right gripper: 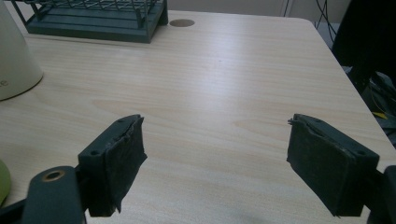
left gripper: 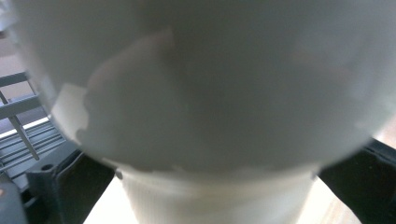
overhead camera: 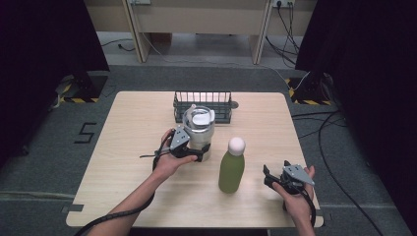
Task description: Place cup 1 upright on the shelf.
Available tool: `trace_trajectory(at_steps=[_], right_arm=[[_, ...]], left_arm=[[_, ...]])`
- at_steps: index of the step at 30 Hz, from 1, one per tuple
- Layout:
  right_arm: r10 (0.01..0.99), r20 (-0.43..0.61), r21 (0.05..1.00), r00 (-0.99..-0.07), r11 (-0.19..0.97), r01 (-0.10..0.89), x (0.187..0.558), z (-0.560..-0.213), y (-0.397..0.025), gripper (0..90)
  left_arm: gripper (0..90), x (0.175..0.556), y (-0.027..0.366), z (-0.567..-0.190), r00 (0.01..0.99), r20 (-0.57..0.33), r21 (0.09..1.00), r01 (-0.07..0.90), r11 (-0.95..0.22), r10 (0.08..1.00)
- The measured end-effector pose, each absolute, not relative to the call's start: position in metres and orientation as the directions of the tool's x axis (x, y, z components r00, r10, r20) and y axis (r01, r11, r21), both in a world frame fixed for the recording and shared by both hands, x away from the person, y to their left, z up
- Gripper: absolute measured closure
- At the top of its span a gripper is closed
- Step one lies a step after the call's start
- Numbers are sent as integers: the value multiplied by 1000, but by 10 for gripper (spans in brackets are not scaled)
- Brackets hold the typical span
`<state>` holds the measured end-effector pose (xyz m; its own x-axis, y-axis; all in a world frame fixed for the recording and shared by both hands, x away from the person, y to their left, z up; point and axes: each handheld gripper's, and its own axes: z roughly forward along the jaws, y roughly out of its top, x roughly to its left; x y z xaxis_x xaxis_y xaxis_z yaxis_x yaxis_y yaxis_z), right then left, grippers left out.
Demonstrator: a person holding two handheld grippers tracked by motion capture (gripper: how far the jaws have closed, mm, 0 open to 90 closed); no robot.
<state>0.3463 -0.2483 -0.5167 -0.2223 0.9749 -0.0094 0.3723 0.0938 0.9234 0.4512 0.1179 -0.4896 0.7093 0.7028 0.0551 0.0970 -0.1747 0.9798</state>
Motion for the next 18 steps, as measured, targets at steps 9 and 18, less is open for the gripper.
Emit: trace_trajectory(at_steps=[9,18], right_arm=[[977,-13,922,-214,95,375,346,-517,-250,189],[979,-15,923,-204,92,374,345,-517,-252,189]], left_arm=[[90,455,116,-496,707,23,988,90,-123,707],[96,454,115,-495,702,24,987,96,-128,711]])
